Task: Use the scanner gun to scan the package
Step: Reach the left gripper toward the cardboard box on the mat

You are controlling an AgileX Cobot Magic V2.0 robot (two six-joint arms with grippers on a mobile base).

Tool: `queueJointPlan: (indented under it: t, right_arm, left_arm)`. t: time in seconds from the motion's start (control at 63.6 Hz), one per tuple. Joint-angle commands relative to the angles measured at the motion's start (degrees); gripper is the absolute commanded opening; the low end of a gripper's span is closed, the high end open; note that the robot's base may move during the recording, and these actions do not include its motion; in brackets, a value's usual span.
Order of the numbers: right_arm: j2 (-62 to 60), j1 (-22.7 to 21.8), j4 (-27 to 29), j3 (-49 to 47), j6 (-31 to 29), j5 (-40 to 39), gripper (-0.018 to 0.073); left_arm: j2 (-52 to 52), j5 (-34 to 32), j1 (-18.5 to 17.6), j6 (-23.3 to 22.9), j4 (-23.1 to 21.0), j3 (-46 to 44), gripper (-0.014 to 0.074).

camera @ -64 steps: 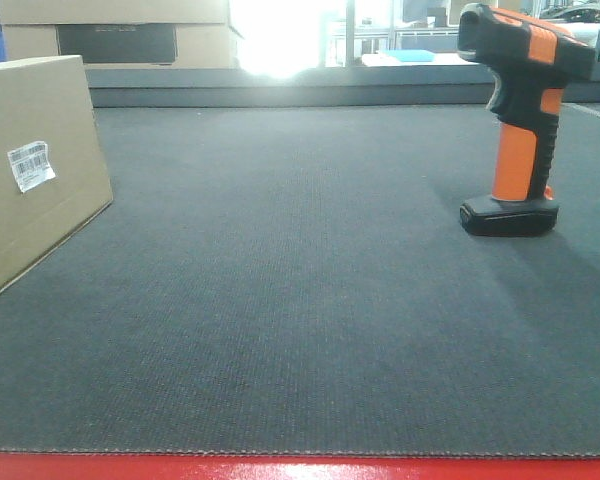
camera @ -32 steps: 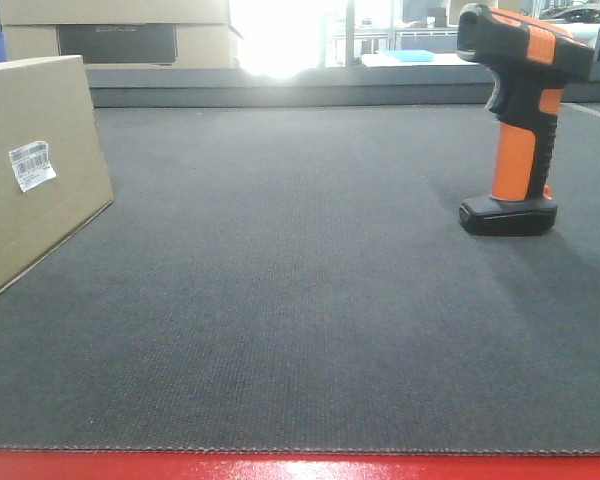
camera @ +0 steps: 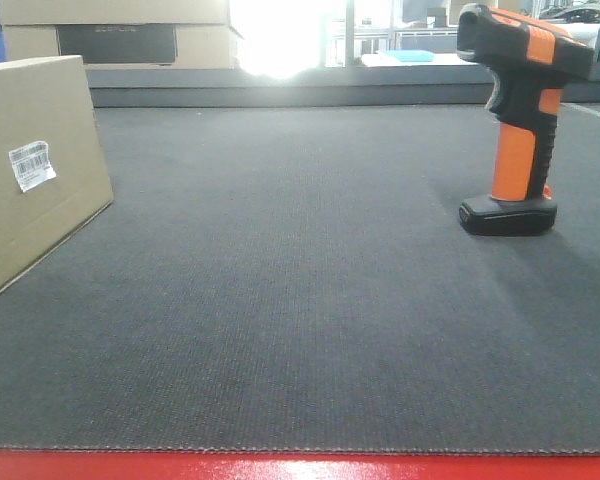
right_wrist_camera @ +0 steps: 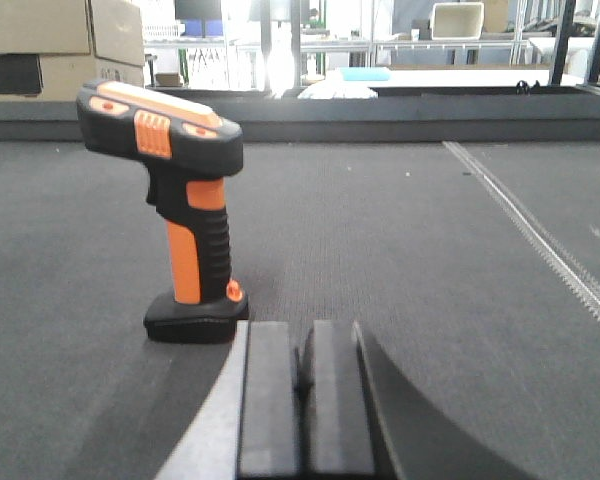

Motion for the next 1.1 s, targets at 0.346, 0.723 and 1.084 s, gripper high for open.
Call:
queueJointPlan:
  t: [0.346,0.723,1.084]
  right_arm:
    - [-0.22,-0.25,-0.54,-0.02,-0.05,-6.43,-0.0154]
    - [1.0,-0.25,-0.54,-18.93,-0.05,1.29,-0.0154]
    - [17.48,-0.25,-0.54,-29.4,-0.05,8.71,0.0212]
  left_arm:
    - [-0.23,-7.07,-0.31,-0.44,-0.54,-0.22,-0.0111]
    - [1.22,-2.51,-0.31,-0.44,-0.65,-16.07,-0.0109]
    - [21.09,15.13,-0.31,-0.44,-0.65,-36.85,0.0365]
